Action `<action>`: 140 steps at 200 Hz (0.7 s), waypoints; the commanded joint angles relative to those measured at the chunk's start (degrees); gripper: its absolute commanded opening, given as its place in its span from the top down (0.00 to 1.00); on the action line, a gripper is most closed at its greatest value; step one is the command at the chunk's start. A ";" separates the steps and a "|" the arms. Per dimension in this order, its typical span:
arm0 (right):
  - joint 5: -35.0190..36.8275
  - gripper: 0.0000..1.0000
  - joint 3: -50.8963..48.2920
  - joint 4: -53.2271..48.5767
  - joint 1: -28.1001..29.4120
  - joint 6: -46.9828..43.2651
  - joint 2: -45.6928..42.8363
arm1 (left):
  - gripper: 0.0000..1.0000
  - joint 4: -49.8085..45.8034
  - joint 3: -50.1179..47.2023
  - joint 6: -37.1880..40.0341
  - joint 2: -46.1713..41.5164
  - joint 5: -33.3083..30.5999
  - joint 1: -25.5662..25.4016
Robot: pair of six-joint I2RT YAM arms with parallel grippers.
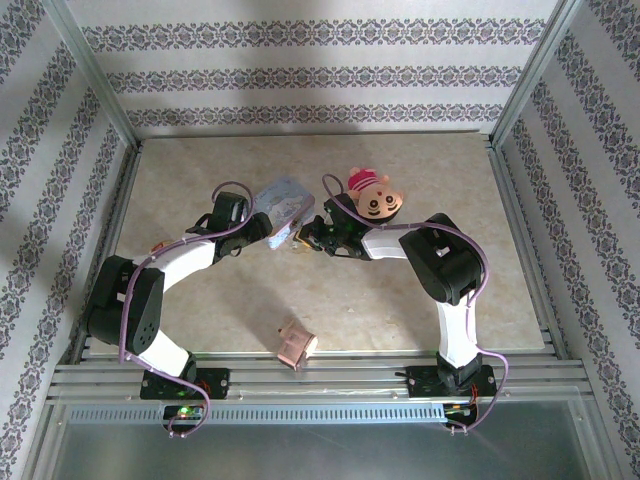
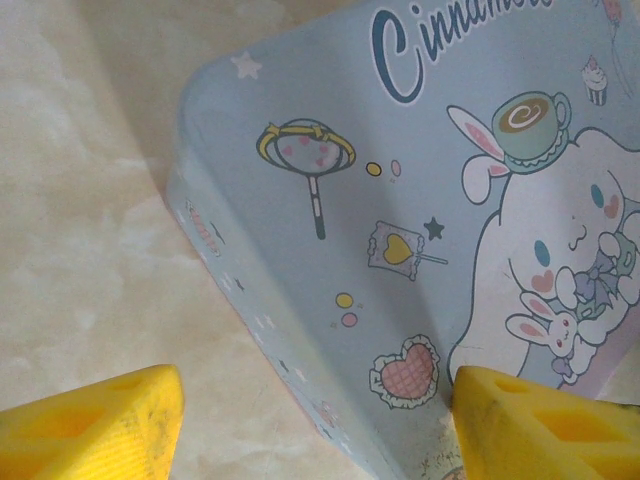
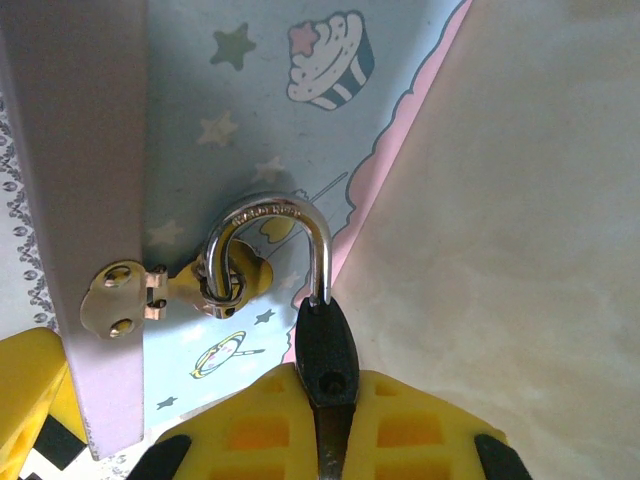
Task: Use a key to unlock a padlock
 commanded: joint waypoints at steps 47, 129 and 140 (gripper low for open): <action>-0.15 1.00 -0.96 4.83 -0.96 1.33 -0.26 | 0.30 -5.51 -2.64 0.01 0.30 0.67 -0.69; 0.14 1.00 -1.63 5.72 -1.33 1.63 -0.85 | 0.31 -5.06 -3.13 -0.35 0.05 0.93 -0.69; 0.15 1.00 -1.65 5.72 -1.33 1.61 -0.85 | 0.32 -5.01 -3.16 -0.35 0.05 1.01 -0.70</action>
